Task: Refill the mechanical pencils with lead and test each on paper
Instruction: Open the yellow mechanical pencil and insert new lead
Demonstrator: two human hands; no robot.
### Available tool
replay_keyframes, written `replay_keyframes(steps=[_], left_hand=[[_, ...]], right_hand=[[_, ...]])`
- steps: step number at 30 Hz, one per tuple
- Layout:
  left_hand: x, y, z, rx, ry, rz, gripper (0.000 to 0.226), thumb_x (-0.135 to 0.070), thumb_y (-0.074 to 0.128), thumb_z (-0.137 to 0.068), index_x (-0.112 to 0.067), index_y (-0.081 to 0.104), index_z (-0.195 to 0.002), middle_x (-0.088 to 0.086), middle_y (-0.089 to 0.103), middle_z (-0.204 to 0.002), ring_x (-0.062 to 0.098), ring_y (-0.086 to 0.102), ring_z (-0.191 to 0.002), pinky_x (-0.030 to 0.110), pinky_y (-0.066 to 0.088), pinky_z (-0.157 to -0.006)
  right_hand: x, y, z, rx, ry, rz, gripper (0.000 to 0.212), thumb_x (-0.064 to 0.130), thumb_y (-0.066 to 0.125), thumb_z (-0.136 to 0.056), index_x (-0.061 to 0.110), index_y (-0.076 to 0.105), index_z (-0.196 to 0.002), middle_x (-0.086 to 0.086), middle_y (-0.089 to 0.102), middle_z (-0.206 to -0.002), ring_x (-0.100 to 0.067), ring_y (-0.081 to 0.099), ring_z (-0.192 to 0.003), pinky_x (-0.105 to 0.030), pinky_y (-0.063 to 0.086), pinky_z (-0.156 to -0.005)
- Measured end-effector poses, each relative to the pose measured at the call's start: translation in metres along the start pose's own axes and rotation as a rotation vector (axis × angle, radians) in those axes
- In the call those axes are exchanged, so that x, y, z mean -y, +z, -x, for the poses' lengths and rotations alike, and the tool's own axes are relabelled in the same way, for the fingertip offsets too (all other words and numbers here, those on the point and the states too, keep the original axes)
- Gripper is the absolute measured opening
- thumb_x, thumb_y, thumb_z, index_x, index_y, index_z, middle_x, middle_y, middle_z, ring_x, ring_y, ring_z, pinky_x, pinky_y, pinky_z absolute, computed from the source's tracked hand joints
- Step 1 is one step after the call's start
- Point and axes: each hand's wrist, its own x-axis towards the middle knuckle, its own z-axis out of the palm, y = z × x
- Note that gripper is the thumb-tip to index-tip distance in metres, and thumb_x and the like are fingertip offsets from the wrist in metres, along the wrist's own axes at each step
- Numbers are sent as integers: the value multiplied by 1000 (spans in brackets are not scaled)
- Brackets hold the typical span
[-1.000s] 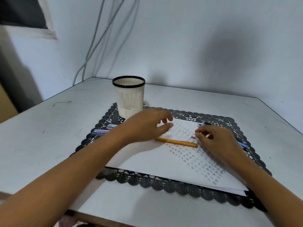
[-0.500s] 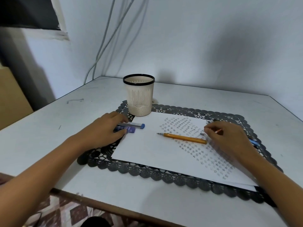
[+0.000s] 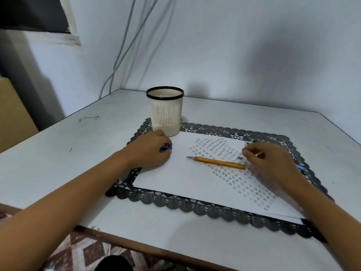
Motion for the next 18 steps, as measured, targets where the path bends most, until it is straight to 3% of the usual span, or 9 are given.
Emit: replay_keyframes(steps=[8,13,18], left_hand=[[-4,-1,-4,-115,43,69,26,-23,56,-89,-9,61,-110,4,55,-110,20,54,-97,25,40,-82],[-37,-7,-14,-251,167,157,28,-25,55,-90,-11,59,-114,-2,52,-106,7,48,-87,12,33,-74],[-73,1,-25,-278,350,228,25,-25,57,-89,-10,59,-110,-10,43,-95,4,45,-83,14,36,-73]], right_hand=[[5,-2,0,-19,-28,-11,22,27,56,-89,17,66,-106,10,57,-83,-4,53,-73,-21,41,-72],[20,-7,5,-122,-119,-133,18,21,59,-88,16,68,-103,11,62,-87,8,53,-71,-6,40,-57],[37,-9,13,16,-70,-396,11,26,58,-88,29,64,-96,17,65,-80,4,63,-65,-8,50,-62]])
